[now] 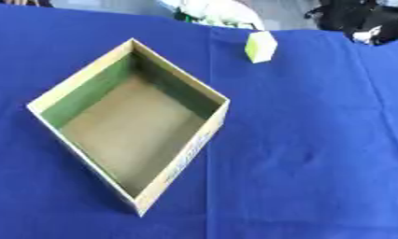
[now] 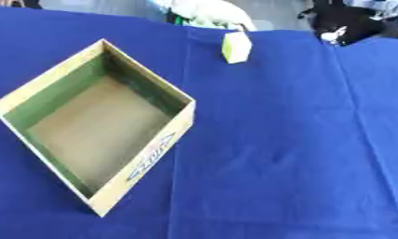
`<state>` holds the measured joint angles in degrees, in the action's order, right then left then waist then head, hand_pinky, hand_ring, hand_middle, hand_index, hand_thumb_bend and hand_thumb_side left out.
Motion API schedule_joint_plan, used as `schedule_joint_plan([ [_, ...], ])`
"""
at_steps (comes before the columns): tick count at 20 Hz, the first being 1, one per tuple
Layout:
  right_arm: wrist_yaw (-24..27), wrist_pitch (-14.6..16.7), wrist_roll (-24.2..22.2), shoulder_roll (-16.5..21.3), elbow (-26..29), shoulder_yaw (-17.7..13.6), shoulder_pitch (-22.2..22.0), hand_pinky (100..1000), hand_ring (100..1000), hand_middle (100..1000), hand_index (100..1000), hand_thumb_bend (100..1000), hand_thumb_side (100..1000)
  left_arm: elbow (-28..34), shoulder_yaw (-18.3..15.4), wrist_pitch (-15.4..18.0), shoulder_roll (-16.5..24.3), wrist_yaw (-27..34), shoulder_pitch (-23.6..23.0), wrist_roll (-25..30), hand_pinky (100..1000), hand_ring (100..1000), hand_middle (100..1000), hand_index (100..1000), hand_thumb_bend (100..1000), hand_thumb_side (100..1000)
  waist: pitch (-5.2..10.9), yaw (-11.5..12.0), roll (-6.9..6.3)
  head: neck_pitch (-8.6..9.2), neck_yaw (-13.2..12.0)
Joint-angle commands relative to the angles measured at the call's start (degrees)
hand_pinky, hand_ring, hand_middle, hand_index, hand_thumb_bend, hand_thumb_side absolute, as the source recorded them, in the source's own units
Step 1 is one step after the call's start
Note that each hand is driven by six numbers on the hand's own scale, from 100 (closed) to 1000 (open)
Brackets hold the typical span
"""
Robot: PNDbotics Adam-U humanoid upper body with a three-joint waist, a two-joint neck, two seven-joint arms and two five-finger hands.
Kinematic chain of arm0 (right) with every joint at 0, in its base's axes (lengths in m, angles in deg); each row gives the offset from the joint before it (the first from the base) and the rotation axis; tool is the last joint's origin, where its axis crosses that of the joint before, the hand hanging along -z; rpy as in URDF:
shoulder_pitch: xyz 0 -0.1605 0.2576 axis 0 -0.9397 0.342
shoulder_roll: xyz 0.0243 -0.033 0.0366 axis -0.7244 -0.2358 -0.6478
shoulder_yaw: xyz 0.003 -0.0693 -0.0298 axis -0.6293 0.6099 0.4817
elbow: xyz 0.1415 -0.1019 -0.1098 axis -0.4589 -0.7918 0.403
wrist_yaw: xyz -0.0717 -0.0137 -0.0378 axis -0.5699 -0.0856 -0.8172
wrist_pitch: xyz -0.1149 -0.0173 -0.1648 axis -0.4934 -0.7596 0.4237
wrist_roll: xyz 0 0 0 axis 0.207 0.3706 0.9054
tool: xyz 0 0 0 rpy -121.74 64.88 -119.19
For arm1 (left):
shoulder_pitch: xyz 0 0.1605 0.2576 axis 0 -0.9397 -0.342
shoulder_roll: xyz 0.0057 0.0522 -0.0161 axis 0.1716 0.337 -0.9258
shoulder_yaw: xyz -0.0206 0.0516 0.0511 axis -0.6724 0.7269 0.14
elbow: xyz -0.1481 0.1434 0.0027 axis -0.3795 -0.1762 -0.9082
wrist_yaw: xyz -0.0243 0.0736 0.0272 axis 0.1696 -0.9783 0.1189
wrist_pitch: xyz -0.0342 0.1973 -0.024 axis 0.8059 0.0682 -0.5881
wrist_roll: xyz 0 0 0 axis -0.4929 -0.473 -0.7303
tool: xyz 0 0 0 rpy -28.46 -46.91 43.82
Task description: Pick up objects on the table and place them in the box.
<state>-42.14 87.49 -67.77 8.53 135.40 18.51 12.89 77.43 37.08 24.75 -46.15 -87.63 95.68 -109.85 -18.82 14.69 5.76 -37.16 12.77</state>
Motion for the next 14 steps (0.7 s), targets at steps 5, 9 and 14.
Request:
schedule_joint_plan([
  [5,-2.3,0.8,0.3,-0.2,1.5,0.0,2.6,962,941,908,1000,286,634,1.1,0.2,0.0,1.4,0.2,1.1,0.7,713,747,879,657,261,871,0.54,1.0,0.11,1.15,1.1],
  [9,-4.2,1.2,1.1,-1.2,1.6,0.2,3.2,960,935,904,1000,384,663,1.1,0.3,0.0,1.3,0.3,1.2,0.9,713,747,880,657,259,870,0.44,1.8,0.27,1.38,1.7],
  [14,-5.9,2.6,2.5,-2.6,2.0,1.0,3.7,954,931,902,1000,323,639,1.1,0.5,0.1,1.2,0.5,1.6,1.2,713,747,880,657,258,870,0.36,2.7,0.40,1.74,2.6],
])
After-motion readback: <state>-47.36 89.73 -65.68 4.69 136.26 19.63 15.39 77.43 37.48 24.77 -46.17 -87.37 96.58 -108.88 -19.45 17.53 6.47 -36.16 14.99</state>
